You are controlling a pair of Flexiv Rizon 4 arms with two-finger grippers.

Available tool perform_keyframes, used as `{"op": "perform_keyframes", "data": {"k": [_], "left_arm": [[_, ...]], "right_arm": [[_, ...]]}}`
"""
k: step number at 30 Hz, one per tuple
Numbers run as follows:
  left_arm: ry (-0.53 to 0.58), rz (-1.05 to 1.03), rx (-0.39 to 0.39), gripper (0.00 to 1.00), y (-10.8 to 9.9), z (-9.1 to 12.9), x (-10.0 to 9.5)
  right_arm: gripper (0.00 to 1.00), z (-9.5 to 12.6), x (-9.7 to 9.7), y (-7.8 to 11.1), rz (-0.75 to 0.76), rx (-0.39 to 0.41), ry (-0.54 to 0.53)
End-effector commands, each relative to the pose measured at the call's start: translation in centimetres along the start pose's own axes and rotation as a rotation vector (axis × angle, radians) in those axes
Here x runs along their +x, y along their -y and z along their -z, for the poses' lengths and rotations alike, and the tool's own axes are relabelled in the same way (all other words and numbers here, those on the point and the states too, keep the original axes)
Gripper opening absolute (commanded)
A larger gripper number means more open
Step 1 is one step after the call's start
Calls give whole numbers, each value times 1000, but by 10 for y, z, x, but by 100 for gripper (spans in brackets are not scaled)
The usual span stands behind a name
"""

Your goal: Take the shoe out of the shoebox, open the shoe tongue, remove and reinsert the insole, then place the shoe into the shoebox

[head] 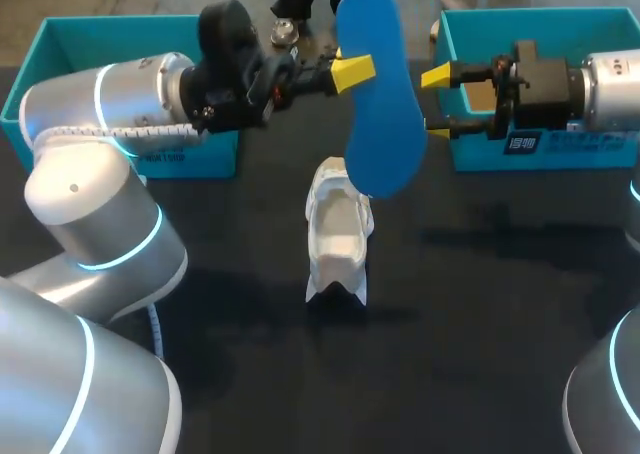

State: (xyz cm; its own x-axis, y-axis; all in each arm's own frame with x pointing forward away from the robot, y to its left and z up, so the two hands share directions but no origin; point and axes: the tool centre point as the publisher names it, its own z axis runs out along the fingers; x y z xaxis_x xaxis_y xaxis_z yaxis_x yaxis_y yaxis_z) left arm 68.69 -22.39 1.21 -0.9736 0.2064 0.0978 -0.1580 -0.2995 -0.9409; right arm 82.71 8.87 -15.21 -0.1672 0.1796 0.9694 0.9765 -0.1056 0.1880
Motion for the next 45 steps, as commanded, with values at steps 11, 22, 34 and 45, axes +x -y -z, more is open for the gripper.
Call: {"op": "perform_keyframes", "data": {"k": [11, 22, 34, 45], "left_arm": [[-101, -580, -231, 0, 3, 18, -14], [-101, -580, -231, 0, 3, 18, -14], [-132, -752, -259, 0, -5, 25, -20], [-262, -1227, -273, 0, -28, 46, -28]], "right_arm": [[100, -2, -1, -1, 0, 0, 0], [100, -2, -1, -1, 0, 0, 0], [100, -2, -1, -1, 0, 0, 0], [100, -2, -1, -1, 0, 0, 0]]}}
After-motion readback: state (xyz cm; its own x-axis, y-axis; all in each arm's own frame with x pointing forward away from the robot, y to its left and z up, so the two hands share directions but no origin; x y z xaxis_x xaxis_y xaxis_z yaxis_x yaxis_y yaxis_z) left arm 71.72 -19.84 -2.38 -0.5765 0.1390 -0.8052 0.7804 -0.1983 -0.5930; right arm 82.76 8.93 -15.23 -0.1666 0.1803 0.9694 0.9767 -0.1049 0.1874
